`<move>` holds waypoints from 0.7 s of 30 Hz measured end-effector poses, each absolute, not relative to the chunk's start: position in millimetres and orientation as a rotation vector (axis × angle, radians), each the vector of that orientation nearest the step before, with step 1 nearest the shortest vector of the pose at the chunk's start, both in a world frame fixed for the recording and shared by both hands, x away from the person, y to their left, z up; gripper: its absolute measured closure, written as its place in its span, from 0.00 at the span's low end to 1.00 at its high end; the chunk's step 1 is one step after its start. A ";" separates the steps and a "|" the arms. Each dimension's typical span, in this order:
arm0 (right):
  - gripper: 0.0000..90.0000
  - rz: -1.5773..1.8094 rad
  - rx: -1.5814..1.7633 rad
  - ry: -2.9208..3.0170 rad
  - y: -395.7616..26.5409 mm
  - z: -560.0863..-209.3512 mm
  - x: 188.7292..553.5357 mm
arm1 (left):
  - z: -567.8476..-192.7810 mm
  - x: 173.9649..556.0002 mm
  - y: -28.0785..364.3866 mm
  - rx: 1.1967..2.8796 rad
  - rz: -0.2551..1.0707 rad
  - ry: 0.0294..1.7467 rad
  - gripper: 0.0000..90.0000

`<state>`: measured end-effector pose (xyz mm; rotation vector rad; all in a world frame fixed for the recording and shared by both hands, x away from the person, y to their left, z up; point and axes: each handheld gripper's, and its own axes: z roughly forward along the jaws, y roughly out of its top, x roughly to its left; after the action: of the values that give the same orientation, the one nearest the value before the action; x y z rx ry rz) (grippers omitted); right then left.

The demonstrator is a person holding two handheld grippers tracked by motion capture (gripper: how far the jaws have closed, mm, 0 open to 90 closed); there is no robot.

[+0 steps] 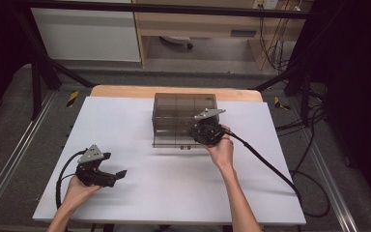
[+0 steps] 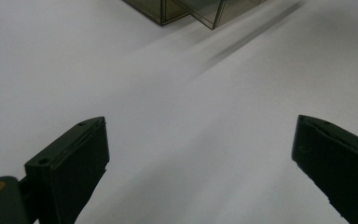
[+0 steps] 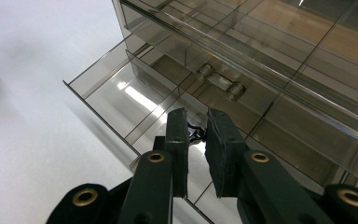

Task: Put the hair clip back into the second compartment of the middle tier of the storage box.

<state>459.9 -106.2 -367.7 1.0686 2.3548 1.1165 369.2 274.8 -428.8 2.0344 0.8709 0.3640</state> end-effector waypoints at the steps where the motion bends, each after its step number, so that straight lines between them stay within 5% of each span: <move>1: 0.88 1.115 1.073 2.355 -105.5 -368.8 460.6 | -428.8 369.2 274.8 2.034 0.364 0.871 0.04; 21: 0.88 1.091 1.074 2.367 -98.8 -381.7 464.3 | -428.6 369.1 275.0 2.034 0.363 0.870 0.04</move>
<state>464.3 -98.8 -381.7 1.0736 2.3674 1.0905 369.1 275.0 -428.6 2.0343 0.8696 0.3628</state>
